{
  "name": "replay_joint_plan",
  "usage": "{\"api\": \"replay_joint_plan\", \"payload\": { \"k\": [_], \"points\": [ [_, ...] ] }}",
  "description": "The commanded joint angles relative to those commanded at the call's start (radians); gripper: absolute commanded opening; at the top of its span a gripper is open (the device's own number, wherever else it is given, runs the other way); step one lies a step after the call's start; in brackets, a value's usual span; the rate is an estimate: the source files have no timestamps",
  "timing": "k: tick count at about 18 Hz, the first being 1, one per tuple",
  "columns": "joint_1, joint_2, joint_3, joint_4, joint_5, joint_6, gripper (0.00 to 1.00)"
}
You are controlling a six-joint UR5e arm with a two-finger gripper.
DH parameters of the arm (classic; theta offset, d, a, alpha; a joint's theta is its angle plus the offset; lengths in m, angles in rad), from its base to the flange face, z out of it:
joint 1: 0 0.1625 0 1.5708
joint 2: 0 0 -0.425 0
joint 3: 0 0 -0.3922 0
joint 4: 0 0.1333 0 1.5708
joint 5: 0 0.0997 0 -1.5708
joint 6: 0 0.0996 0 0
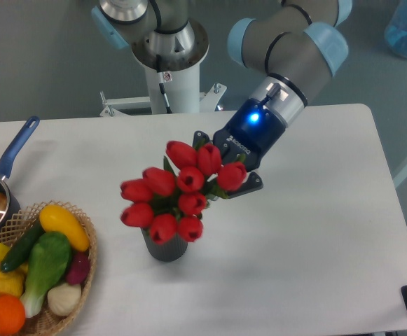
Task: Insert the flowers into the vase
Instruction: 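Lower the tulip stems into the vase opening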
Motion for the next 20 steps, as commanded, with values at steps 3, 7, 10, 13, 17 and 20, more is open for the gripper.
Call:
{"api": "replay_joint_plan", "payload": {
  "k": [3, 7, 10, 13, 17, 20],
  "points": [
    [-0.008, 0.011, -0.009, 0.0, 0.0, 0.003, 0.04],
    [-0.031, 0.008, -0.015, 0.002, -0.043, 0.035, 0.04],
    [-0.037, 0.009, -0.043, 0.0, -0.106, 0.074, 0.04],
    [-0.049, 0.009, -0.072, 0.0, -0.107, 0.109, 0.04],
    [-0.052, 0.009, -0.101, 0.002, -0.11, 0.153, 0.04],
    [-0.06, 0.006, -0.112, 0.0, -0.14, 0.164, 0.04]
  ]
}}
